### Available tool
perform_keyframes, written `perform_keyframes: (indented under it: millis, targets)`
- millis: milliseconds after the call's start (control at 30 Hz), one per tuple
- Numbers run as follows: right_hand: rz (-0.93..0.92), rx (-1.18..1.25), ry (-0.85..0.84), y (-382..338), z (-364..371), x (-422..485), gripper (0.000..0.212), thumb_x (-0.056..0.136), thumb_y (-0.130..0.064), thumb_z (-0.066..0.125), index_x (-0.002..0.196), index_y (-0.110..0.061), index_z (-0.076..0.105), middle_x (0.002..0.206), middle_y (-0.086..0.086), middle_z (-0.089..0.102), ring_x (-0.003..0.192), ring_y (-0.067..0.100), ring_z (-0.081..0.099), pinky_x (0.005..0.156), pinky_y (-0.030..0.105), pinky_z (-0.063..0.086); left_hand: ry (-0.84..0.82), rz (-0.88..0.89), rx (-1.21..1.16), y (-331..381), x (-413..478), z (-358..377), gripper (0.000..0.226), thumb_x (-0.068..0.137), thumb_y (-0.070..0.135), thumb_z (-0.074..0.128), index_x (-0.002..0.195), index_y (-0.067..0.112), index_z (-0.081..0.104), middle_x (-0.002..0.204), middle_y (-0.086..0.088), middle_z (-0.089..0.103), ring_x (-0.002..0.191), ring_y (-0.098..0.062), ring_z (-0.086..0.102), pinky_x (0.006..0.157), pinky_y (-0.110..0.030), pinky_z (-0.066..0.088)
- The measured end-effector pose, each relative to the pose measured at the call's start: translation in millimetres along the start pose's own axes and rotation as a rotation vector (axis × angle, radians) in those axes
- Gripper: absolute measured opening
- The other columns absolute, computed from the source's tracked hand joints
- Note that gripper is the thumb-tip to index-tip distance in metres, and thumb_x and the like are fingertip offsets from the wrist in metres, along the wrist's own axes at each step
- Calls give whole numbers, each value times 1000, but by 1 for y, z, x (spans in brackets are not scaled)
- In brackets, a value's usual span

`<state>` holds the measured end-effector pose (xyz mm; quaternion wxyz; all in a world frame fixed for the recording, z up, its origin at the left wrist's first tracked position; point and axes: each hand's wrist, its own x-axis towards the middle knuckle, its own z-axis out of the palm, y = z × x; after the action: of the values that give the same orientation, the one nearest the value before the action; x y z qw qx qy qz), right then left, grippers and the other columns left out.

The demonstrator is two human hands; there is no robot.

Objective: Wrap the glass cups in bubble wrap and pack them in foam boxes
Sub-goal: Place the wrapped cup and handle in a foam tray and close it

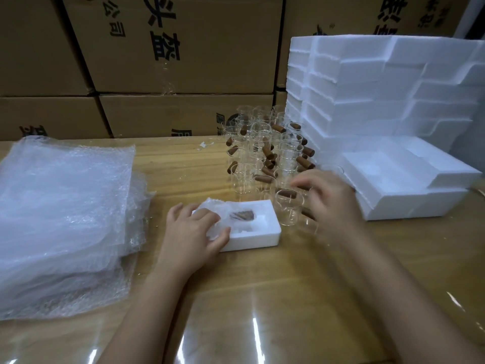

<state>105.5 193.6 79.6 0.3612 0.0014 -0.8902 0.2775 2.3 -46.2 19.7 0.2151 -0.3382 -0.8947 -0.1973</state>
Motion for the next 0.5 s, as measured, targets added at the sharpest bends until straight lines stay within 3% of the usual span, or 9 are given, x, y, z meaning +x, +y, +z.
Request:
perform_keyframes:
  millis: [67,167,267,367,500]
  targets:
    - [100,-277,131,30,-33,-4,41,74,13,45,96,-10,70,98,1,67,97,25,56,82,33,36,-54,-35,41,2,3,0,49,80,50,39,84,15,72,87,1,73,102,-30,64,98,-52,35]
    - [344,-574,111,75,-70,-21,49,76,16,47,113,-10,64,116,11,63,105,37,48,84,46,38,-74,-68,99,7,4,1,49,78,50,37,83,17,73,84,1,73,98,-28,66,94,-48,38]
    - [490,-660,10,106,-86,-42,60,81,11,44,132,-19,51,134,2,54,110,30,35,93,49,37,-83,-76,111,7,5,3,51,78,52,35,84,18,73,85,2,74,98,-27,65,95,-47,37]
    - [547,-687,-77,122,-86,-48,59,85,3,44,137,-24,44,142,-4,46,110,28,33,94,44,33,-56,-66,109,6,5,4,50,78,51,36,83,18,72,83,2,73,97,-28,65,93,-46,38]
    - [558,-696,-85,132,-78,-41,49,85,-2,54,132,-15,50,133,9,47,110,35,34,91,47,40,-12,-54,27,5,0,9,43,80,47,40,82,14,68,83,1,68,88,-31,63,81,-44,43]
